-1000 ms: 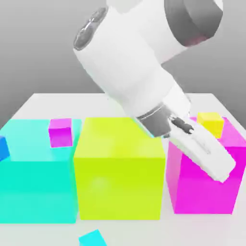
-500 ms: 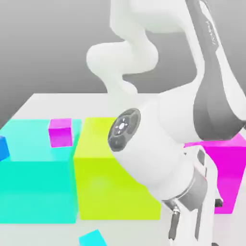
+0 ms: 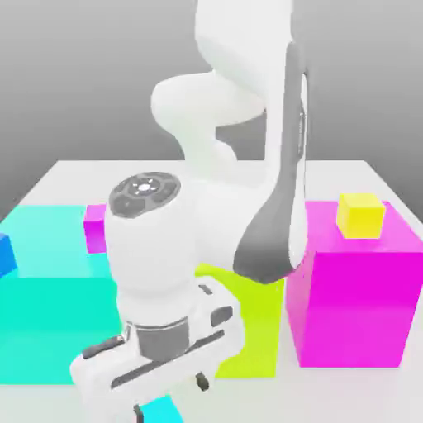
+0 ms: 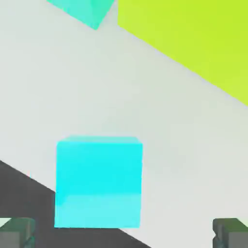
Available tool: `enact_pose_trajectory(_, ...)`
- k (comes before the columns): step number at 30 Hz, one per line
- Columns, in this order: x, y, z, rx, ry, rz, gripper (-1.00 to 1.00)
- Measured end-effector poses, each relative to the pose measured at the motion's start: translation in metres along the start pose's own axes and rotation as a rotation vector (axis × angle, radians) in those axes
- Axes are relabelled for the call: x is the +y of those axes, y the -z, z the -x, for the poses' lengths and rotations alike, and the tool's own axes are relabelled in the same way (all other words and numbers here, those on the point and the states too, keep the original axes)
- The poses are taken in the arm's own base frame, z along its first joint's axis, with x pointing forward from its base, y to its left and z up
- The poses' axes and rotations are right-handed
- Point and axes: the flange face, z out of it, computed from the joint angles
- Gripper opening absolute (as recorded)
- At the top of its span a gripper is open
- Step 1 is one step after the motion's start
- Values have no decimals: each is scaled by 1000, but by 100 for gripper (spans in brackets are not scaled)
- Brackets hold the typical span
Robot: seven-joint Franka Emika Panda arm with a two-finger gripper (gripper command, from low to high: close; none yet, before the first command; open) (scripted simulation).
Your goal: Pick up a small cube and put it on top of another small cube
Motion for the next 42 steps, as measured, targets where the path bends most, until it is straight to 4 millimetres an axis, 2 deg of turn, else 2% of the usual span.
enact_pose_trajectory(1, -2, -14, -6, 57, 42, -12, -100)
enact_pose_trajectory(6, -2, -14, -6, 54, 42, -13, -100)
enact_pose_trajectory(7, 0, -19, -9, 99, 86, -20, -100)
enact_pose_trajectory(8, -1, -13, -5, 48, 42, -13, -100)
enact_pose_trajectory(11, -2, 30, -1, 4, 2, -9, -100)
enact_pose_trajectory(14, -12, 75, 22, 14, 60, -7, -100)
enact_pose_trajectory(18, -57, 117, 46, 81, 152, 5, -100)
enact_pose_trajectory(22, -117, 164, 59, 142, 231, 16, -100)
enact_pose_trajectory(25, -171, 203, 60, 182, 279, 19, -100)
enact_pose_trajectory(27, -210, 232, 55, 208, 305, 18, -100)
enact_pose_trajectory(28, -228, 240, 50, 221, 316, 28, -100)
enact_pose_trajectory(32, -288, 242, 22, 258, 373, 119, -100)
enact_pose_trajectory(37, -347, 245, -18, 259, 471, 231, -100)
enact_pose_trajectory(39, -354, 238, -30, 245, 521, 278, -100)
enact_pose_trajectory(42, -352, 227, -42, 212, 604, 340, -100)
